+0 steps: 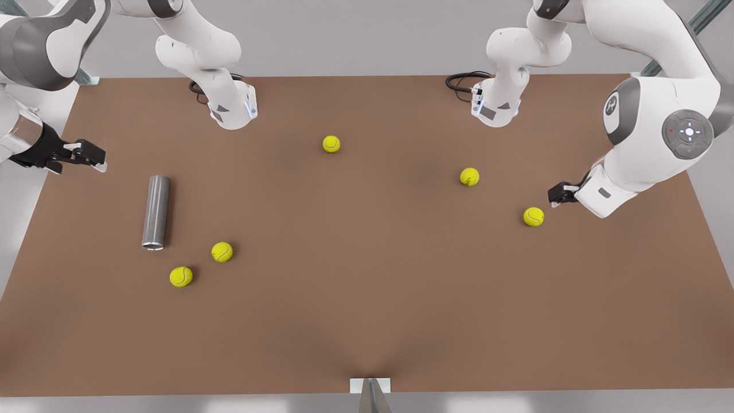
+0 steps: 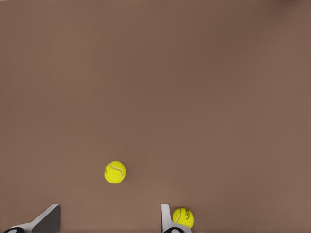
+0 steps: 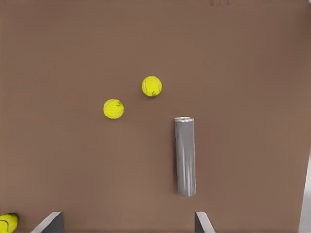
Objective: Put the tennis tube upright
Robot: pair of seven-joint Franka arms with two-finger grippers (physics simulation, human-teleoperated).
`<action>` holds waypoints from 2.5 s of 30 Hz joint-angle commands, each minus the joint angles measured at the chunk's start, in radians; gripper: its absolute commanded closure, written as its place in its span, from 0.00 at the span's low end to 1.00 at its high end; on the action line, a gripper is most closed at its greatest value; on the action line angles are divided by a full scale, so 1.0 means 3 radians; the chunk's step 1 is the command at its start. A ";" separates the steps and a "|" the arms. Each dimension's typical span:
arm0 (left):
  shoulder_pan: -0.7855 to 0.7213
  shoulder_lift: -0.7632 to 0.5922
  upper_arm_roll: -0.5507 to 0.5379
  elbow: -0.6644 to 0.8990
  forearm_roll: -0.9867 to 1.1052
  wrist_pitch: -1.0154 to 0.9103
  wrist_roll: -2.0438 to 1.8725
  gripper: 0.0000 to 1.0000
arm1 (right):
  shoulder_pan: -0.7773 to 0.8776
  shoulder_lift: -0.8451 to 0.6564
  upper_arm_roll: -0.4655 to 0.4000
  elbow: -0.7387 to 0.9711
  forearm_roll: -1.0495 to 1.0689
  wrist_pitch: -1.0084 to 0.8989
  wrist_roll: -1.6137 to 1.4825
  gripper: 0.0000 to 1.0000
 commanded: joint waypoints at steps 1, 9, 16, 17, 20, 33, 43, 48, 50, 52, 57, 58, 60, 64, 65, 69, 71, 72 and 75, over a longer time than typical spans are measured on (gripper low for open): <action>0.0000 -0.0005 0.0000 0.0002 0.0004 0.0027 -0.0037 0.00 | 0.0000 -0.0003 -0.0005 0.0001 0.0004 0.0015 -0.0176 0.00; -0.0011 0.0000 0.0000 0.0002 0.0014 0.0022 -0.0083 0.00 | -0.0153 0.0278 -0.0005 -0.1292 -0.0088 0.1288 -0.0155 0.00; -0.0021 0.0030 0.0000 -0.0003 0.0014 0.0022 -0.0083 0.00 | -0.0235 0.0431 -0.0122 -0.1921 -0.0047 0.2326 -0.0175 0.00; -0.0021 0.0030 0.0000 -0.0003 0.0014 0.0022 -0.0083 0.00 | -0.0235 0.0447 -0.0174 -0.2131 -0.0021 0.2592 -0.0227 0.00; -0.0021 0.0035 0.0000 -0.0003 0.0014 0.0022 -0.0088 0.00 | -0.0307 0.0462 -0.0194 -0.2550 -0.0016 0.3169 -0.0441 0.00; -0.0031 0.0066 0.0000 -0.0003 0.0030 0.0027 -0.0144 0.00 | -0.0470 0.0508 -0.0332 -0.3532 -0.0011 0.4285 -0.0881 0.00; -0.0036 0.0102 -0.0010 0.0002 0.0030 0.0032 -0.0159 0.00 | -0.0501 0.0656 -0.0332 -0.3640 -0.0011 0.4239 -0.0876 0.00; -0.0031 0.0107 -0.0010 -0.0003 0.0030 0.0038 -0.0159 0.00 | -0.0547 0.0662 -0.0337 -0.3706 -0.0011 0.4234 -0.0943 0.00; -0.0031 0.0122 -0.0010 0.0002 0.0030 0.0043 -0.0154 0.00 | -0.0562 0.0784 -0.0337 -0.3696 -0.0011 0.4274 -0.0943 0.00; -0.0031 0.0122 -0.0010 0.0002 0.0030 0.0048 -0.0154 0.00 | -0.0557 0.0830 -0.0337 -0.3696 -0.0011 0.4274 -0.0943 0.00; -0.0031 0.0133 -0.0010 0.0002 0.0030 0.0053 -0.0159 0.00 | -0.0557 0.0881 -0.0337 -0.3686 -0.0011 0.4285 -0.0937 0.00; -0.0031 0.0133 -0.0010 0.0002 0.0030 0.0053 -0.0159 0.00 | -0.0562 0.0897 -0.0332 -0.3686 -0.0016 0.4285 -0.0937 0.00; -0.0031 0.0128 -0.0010 0.0002 0.0030 0.0053 -0.0159 0.00 | -0.0562 0.0902 -0.0332 -0.3681 -0.0016 0.4274 -0.0932 0.00; -0.0031 0.0128 -0.0010 0.0002 0.0030 0.0048 -0.0159 0.00 | -0.0562 0.0943 -0.0332 -0.3670 -0.0016 0.4259 -0.0932 0.05; -0.0031 0.0128 -0.0005 0.0002 0.0030 0.0048 -0.0159 0.00 | -0.0562 0.0953 -0.0332 -0.3670 -0.0016 0.4259 -0.0932 0.05; -0.0031 0.0128 -0.0005 0.0002 0.0030 0.0048 -0.0159 0.00 | -0.0583 0.0958 -0.0327 -0.3665 -0.0016 0.4213 -0.0937 0.25; -0.0031 0.0128 -0.0005 0.0002 0.0030 0.0048 -0.0159 0.00 | -0.0588 0.0927 -0.0322 -0.3650 -0.0016 0.4152 -0.0937 0.30; -0.0036 0.0128 -0.0010 0.0002 0.0030 0.0043 -0.0159 0.00 | -0.0608 0.0927 -0.0322 -0.3629 -0.0021 0.4131 -0.0943 0.35; -0.0036 0.0122 -0.0010 0.0002 0.0030 0.0038 -0.0164 0.00 | -0.0614 0.0907 -0.0317 -0.3604 -0.0021 0.4060 -0.0943 0.37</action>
